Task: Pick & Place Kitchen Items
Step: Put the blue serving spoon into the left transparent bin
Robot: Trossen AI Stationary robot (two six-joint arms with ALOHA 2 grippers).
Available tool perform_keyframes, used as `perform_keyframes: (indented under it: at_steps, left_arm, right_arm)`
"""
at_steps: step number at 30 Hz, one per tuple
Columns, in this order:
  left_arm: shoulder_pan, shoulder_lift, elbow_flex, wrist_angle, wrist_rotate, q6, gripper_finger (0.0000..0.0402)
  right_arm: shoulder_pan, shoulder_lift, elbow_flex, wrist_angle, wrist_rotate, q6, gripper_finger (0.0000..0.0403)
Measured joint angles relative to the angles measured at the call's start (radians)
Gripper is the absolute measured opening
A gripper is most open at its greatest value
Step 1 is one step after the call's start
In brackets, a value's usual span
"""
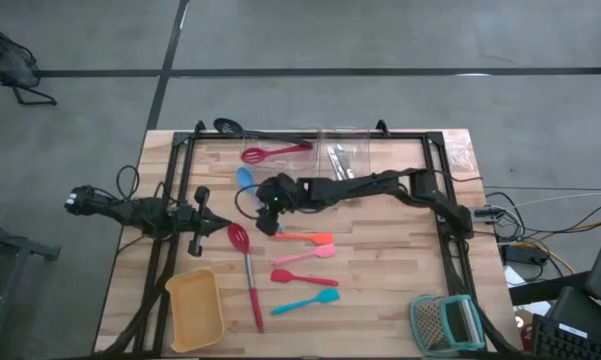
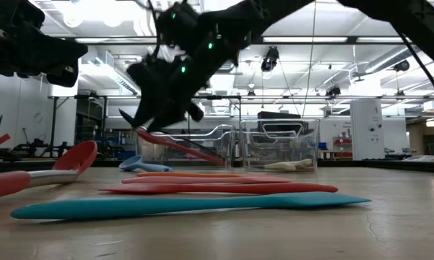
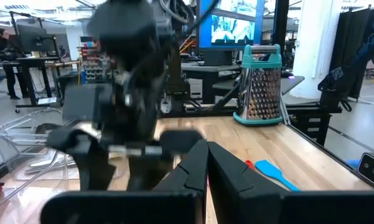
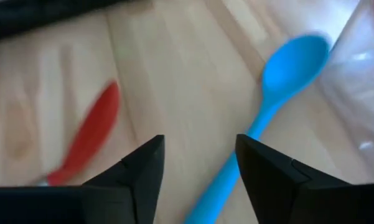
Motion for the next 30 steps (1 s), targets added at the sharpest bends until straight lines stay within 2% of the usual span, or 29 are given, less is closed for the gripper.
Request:
perform_keyframes:
  at_steps: [10, 22, 30]
  left_arm:
    - [0.0, 0.0, 0.0, 0.0, 0.0, 0.0, 0.0012]
    - [0.0, 0.0, 0.0, 0.0, 0.0, 0.0, 0.0012]
    - [0.0, 0.0, 0.0, 0.0, 0.0, 0.0, 0.0012]
  right_arm:
    - [-0.003, 0.052, 0.0, -0.02, 0.12, 0.043, 0.0216]
    - [0.025, 0.103, -0.007, -0.011, 0.131, 0.048, 0.0195]
    - [0.027, 0.105, -0.011, -0.017, 0.202, 0.047, 0.0194]
